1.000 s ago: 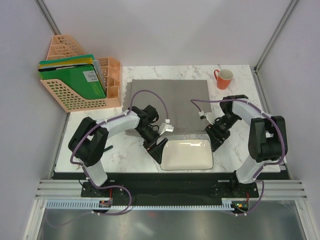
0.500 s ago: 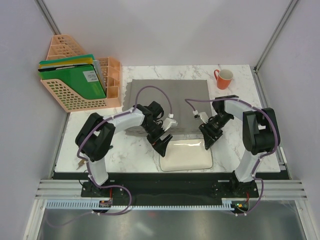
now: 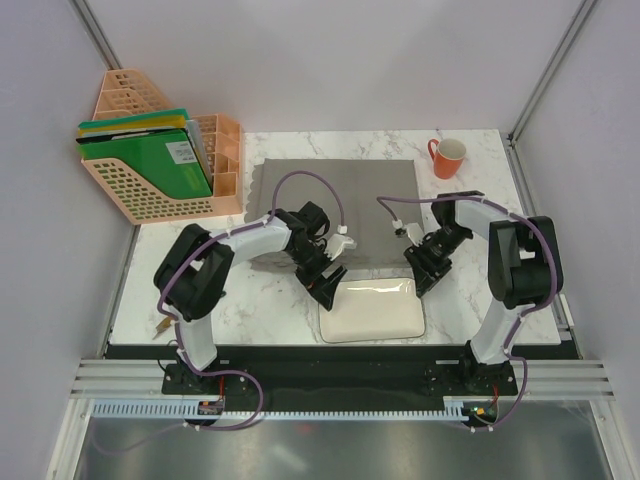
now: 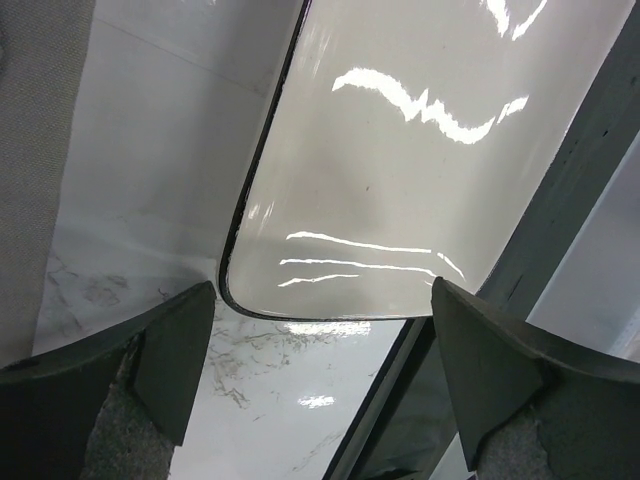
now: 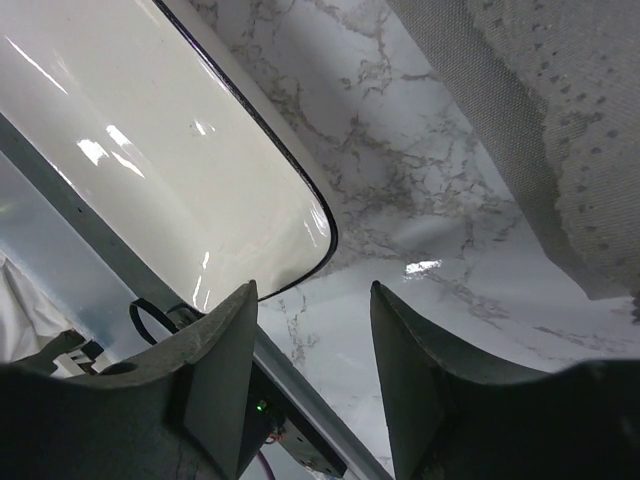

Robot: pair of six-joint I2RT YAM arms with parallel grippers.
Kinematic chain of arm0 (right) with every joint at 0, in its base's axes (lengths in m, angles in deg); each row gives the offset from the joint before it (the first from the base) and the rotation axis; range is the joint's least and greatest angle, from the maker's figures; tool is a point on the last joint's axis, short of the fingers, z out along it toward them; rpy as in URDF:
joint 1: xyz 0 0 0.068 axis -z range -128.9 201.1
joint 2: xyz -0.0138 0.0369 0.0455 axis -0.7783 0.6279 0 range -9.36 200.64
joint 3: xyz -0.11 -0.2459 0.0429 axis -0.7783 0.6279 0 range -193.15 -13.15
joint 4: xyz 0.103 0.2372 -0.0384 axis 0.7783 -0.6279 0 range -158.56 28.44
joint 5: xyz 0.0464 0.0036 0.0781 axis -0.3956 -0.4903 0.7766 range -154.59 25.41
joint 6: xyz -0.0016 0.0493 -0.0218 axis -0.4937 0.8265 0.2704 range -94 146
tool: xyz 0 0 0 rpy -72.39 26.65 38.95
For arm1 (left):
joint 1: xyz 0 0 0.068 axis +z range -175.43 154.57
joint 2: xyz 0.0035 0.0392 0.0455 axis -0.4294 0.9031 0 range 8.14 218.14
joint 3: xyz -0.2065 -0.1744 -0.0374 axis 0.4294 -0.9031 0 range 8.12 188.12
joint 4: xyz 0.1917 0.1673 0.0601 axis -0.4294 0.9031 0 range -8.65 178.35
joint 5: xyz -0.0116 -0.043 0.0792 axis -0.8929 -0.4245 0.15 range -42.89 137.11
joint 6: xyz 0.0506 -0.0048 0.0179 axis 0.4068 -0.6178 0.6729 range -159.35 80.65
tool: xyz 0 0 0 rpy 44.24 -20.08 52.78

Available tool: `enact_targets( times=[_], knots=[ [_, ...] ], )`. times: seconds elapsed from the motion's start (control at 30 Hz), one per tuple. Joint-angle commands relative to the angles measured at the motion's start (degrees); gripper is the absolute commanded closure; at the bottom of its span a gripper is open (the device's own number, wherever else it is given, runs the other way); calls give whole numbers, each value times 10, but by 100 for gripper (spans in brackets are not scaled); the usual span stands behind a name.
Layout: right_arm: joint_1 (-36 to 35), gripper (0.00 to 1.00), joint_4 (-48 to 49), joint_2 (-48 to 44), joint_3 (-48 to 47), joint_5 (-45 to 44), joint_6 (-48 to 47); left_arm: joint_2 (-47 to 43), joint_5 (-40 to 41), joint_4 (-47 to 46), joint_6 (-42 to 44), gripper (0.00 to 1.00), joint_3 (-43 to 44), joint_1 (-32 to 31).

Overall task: Set the dinner table for one person
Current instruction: Pick up the plate from the corner of the board.

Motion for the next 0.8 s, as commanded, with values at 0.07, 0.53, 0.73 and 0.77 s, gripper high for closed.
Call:
enact_targets(
  times=[0.07, 0.53, 0.73, 0.77],
  knots=[
    [-15, 46, 21, 19, 12, 25, 2, 10, -23, -15, -24, 19, 19, -4],
    [-71, 100, 27, 49, 10, 39, 18, 35, -37, 24, -9, 98, 47, -14],
    [-71, 100, 30, 36, 7, 27, 29, 34, -33, 26, -3, 98, 59, -14],
    [-72, 100, 32, 38, 1, 29, 33, 34, -32, 25, -3, 98, 61, -14]
  ],
)
